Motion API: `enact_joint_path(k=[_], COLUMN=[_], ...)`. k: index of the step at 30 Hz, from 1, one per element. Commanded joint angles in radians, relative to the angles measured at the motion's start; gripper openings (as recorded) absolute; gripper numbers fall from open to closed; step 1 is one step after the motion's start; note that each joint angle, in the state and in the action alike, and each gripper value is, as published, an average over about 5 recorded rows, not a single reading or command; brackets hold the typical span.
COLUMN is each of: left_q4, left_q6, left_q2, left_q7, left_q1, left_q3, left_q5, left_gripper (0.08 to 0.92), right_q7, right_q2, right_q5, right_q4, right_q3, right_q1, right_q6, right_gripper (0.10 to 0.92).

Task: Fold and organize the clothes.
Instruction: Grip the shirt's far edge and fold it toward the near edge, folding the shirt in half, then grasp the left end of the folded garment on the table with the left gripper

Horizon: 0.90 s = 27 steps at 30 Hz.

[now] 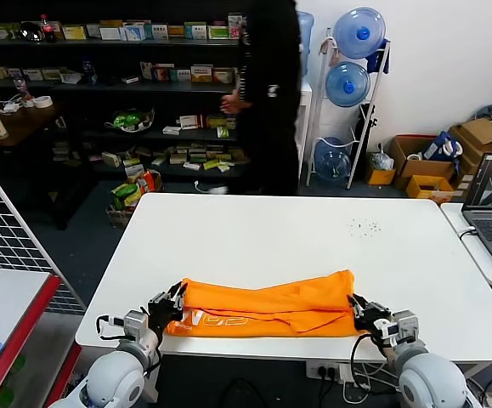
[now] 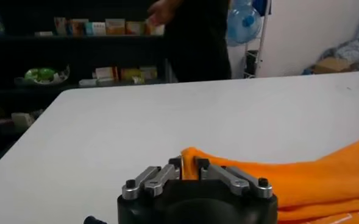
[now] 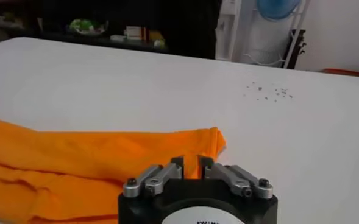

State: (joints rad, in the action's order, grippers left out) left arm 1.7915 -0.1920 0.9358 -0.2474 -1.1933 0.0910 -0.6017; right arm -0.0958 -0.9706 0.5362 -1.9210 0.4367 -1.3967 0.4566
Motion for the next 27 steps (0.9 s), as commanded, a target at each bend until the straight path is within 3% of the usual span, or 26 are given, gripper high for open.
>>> enact_joint_path(k=[1, 12, 15, 18, 27], left_q4=[0.0, -0.103, -0.103, -0.1, -0.1], left_q6=[0.012, -0.081, -0.099, -0.104, -0.057], left_q2=[0.023, 0.069, 0.071, 0.073, 0.068], left_q7=[-0.008, -0.025, -0.021, -0.011, 0.007], left_q1=[-0.036, 0.002, 0.002, 0.0, 0.003], left_q3=[0.005, 0.006, 0.006, 0.005, 0.008], left_q5=[-0.004, -0.089, -0.104, -0.103, -0.061], left_gripper=[0.365, 0.683, 0.719, 0.661, 0.41], right_q7=[-0.006, -0.001, 0.0, 0.0, -0.002], right_q2=[-0.003, -0.014, -0.016, -0.017, -0.024], right_q5=[-0.018, -0.02, -0.021, -0.021, -0.024], right_q4=[-0.061, -0.101, -0.111, -0.118, -0.123], right_q3=[0.021, 0.03, 0.032, 0.032, 0.033], right_q1=[-0.063, -0.103, -0.112, -0.114, -0.118], right_q6=[-0.02, -0.021, -0.02, -0.019, -0.028], right_gripper=[0.381, 0.701, 0.778, 0.815, 0.823])
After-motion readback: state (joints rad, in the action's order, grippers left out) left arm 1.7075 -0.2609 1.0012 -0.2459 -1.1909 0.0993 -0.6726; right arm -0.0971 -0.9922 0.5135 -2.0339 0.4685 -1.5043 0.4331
